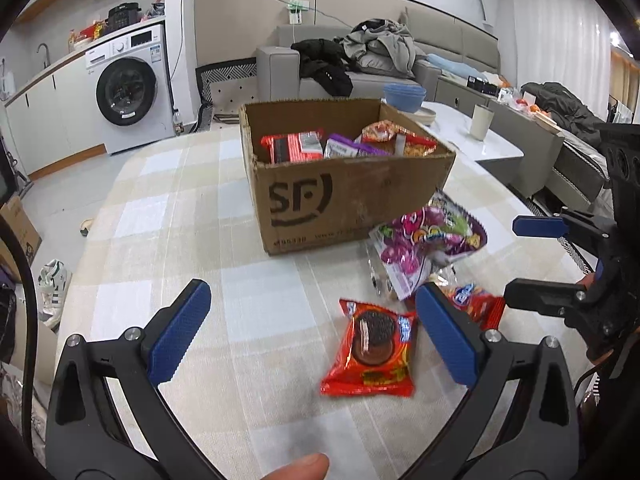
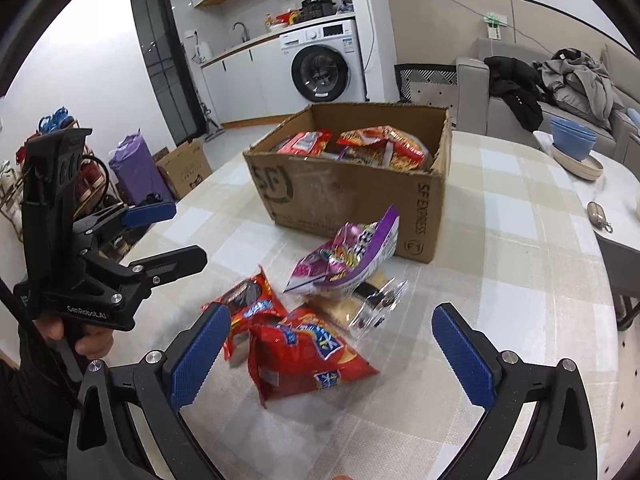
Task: Organize snacks
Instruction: 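Withdraw both tools from the box toward the remaining snacks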
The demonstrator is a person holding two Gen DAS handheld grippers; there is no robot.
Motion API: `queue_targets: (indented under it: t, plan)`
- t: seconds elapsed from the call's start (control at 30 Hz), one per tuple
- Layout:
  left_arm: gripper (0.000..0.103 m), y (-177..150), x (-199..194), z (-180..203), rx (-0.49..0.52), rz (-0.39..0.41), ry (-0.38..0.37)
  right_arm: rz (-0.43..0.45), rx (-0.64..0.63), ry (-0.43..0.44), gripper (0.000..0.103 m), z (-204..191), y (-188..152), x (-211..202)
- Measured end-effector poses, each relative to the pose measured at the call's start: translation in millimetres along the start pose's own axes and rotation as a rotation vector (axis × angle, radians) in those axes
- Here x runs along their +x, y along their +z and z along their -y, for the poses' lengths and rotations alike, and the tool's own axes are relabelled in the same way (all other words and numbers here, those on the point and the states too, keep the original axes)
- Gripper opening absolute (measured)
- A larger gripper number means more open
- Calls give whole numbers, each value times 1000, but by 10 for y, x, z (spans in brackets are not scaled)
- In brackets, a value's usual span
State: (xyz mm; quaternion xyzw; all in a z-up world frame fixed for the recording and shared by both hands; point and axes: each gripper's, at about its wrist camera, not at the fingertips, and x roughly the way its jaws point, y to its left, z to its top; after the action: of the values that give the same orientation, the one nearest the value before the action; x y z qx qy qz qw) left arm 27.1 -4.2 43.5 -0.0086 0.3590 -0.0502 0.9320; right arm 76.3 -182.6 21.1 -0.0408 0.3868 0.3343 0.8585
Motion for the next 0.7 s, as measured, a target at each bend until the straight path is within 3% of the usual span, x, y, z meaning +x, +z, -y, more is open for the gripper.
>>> queue_targets:
  t: [0.4, 0.7]
  plan:
    - [102, -200, 370, 135, 69, -126, 2, -127, -25, 3, 103, 12, -176, 342]
    - [102, -282, 595, 167, 82, -164, -11, -172, -28, 6, 103, 1, -216, 487]
